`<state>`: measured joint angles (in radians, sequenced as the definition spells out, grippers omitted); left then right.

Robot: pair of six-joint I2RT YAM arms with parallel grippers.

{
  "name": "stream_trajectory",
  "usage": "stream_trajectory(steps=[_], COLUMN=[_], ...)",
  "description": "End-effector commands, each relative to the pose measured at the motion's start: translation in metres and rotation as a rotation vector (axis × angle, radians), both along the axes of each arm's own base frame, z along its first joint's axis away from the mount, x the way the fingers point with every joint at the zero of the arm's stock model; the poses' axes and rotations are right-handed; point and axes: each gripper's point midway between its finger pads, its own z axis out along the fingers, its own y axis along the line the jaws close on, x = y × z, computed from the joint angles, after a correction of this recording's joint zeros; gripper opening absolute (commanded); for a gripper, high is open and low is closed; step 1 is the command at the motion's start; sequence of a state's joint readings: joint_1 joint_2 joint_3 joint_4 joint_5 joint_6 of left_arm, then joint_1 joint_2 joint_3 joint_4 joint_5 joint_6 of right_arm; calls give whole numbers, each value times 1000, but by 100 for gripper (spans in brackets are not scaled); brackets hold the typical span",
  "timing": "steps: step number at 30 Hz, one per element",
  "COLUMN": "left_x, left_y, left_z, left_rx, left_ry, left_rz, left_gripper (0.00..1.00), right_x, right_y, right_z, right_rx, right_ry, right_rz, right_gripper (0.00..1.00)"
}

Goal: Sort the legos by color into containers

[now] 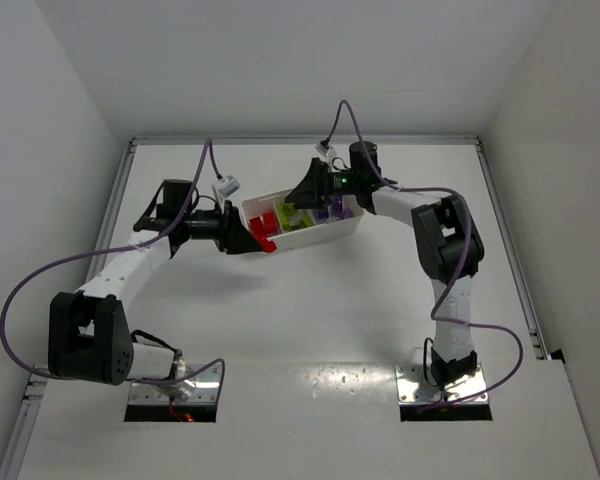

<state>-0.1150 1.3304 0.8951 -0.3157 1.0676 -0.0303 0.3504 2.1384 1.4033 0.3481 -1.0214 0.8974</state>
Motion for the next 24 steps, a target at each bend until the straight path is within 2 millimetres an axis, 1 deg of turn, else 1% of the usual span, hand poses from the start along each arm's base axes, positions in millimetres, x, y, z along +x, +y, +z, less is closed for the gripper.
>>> stream_trajectory(steps=[1, 2, 3, 4, 5, 6, 7, 8, 9, 10, 11, 12, 13, 14, 16, 17, 18, 19, 20, 21, 22, 23, 24], left_x=[10, 11, 14, 16, 18, 21, 22, 27, 29, 40, 49, 55, 64, 74, 92, 98, 106, 115, 119, 125, 129, 134, 134], left_y=[1, 1, 3, 3, 1, 3, 2, 1, 1, 6, 7, 10, 14, 16, 20, 21, 23, 27, 30, 28, 33, 34, 33], left_z=[16, 13, 15, 17, 14, 14, 11, 6, 8, 4, 9, 12, 10, 12, 10, 9, 12, 2, -2, -3, -13, -20, -25], left_rx=[-23, -22, -29, -34, -49, -59, -69, -72, -83, -68, -75, -88, -73, -80, -75, -74, -69, -43, -31, -16, 4, 5, -1], left_ry=[-65, -56, -57, -59, -35, -22, -1, 35, 48, 56, 31, 58, 60, 94, 131, 145, 153, 169, 181, 184, 216, 246, 278], left_rz=[19, 19, 34, 38, 37, 44, 40, 61, 70, 132, 159, 205, 267, 320, 390, 415, 441, 485, 504, 517, 568, 586, 595], left_gripper=[15, 15, 15, 15, 16, 16, 16, 16, 16, 16, 16, 16, 16, 15, 15, 14, 13, 13, 13, 13, 13, 16, 17], right_x=[6, 5, -1, -6, -16, -22, -27, -33, -38, -45, -52, -57, -63, -68, -72, -74, -74, -73, -70, -70, -67, -65, -66], right_y=[12, 12, 11, 10, 7, 5, -2, -9, -11, -20, -23, -25, -33, -35, -41, -43, -48, -49, -54, -55, -59, -65, -66], right_z=[24, 34, 37, 45, 55, 60, 56, 65, 55, 59, 57, 58, 60, 60, 58, 64, 62, 62, 59, 62, 64, 61, 63], right_rx=[22, 37, 41, 55, 63, 66, 60, 48, 36, 26, 14, 9, 3, -2, -16, -20, -28, -40, -64, -72, -81, -98, -100], right_ry=[-104, -133, -142, -170, -180, -198, -218, -250, -211, -247, -238, -245, -260, -256, -263, -270, -269, -284, -270, -273, -284, -270, -282], right_rz=[23, 33, 48, 72, 84, 96, 102, 101, 102, 98, 102, 106, 98, 100, 86, 77, 68, 61, 34, 21, 3, -23, -20], right_gripper=[78, 78, 78, 78, 78, 78, 78, 78, 78, 78, 78, 78, 78, 78, 78, 78, 78, 78, 78, 78, 78, 78, 78])
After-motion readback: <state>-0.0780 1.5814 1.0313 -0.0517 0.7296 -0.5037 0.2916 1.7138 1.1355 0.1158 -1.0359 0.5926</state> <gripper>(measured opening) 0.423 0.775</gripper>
